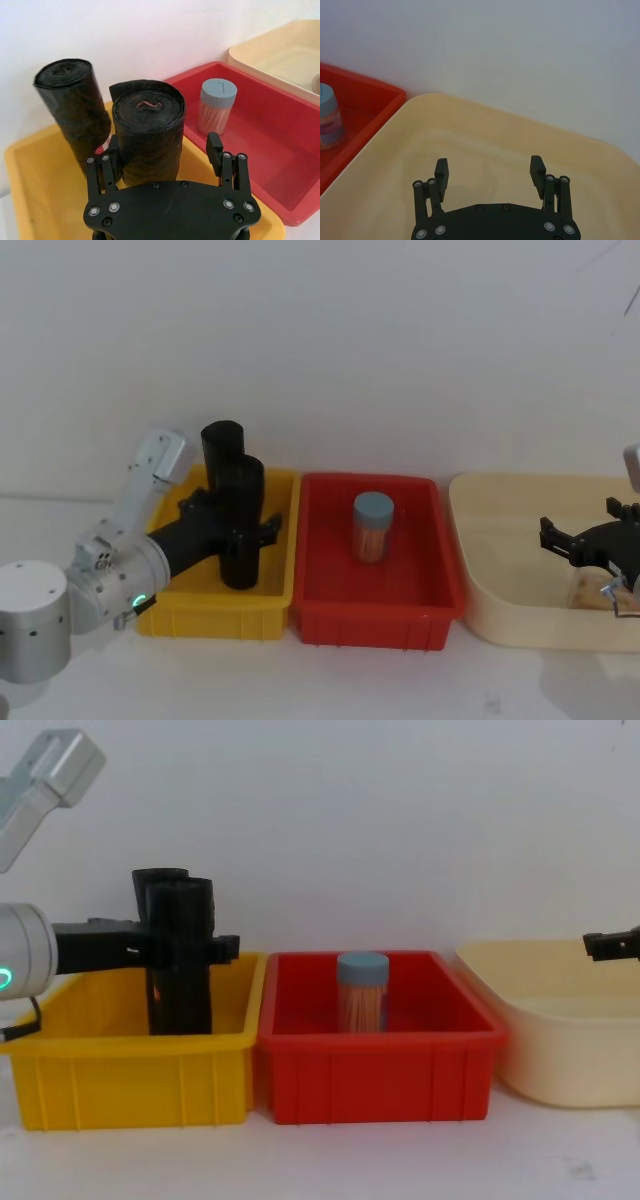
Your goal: Pick up the garbage bag with the one hand and transfer it to the other hand.
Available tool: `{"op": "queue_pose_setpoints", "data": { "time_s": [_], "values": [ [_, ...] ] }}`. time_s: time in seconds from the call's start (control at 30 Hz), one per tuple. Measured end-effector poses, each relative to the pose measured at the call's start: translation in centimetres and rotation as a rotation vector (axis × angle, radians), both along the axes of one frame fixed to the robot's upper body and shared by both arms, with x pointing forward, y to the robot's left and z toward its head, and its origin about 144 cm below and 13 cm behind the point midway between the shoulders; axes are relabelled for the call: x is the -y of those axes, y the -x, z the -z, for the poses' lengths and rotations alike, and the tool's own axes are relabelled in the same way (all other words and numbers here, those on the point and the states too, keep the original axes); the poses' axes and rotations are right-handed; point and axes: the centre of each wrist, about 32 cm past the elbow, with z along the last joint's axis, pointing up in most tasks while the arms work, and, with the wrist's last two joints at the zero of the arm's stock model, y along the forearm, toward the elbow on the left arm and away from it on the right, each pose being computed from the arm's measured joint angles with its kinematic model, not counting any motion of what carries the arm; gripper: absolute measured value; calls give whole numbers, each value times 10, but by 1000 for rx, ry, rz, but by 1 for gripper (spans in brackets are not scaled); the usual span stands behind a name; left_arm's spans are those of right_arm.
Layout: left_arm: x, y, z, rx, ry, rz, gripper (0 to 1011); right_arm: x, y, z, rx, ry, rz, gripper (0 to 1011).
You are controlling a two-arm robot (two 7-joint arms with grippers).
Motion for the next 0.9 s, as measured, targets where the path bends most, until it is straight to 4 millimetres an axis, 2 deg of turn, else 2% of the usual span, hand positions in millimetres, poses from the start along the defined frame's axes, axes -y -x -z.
{"op": "queue_pose_setpoints", "data": {
  "time_s": [0.2, 0.3, 0.43, 0.53, 0.57, 0.67, 0.9],
  "values": [
    [3, -8, -1, -17, 0, 32, 981, 0, 0, 0, 0, 0, 0, 1002],
    [4, -10, -1, -20, -1, 40, 926, 0, 0, 0, 0, 0, 0, 1002],
    [5, -13, -1, -26, -1, 51, 791, 0, 0, 0, 0, 0, 0, 1002],
    [5, -14, -1, -28, -1, 55, 739, 0, 0, 0, 0, 0, 0, 1002],
    [6, -14, -1, -29, -1, 58, 685, 0, 0, 0, 0, 0, 0, 1002],
    [6, -16, -2, -31, -1, 63, 612, 0, 0, 0, 0, 0, 0, 1002],
    [6, -17, -2, -33, -1, 68, 558, 0, 0, 0, 0, 0, 0, 1002]
  ]
}}
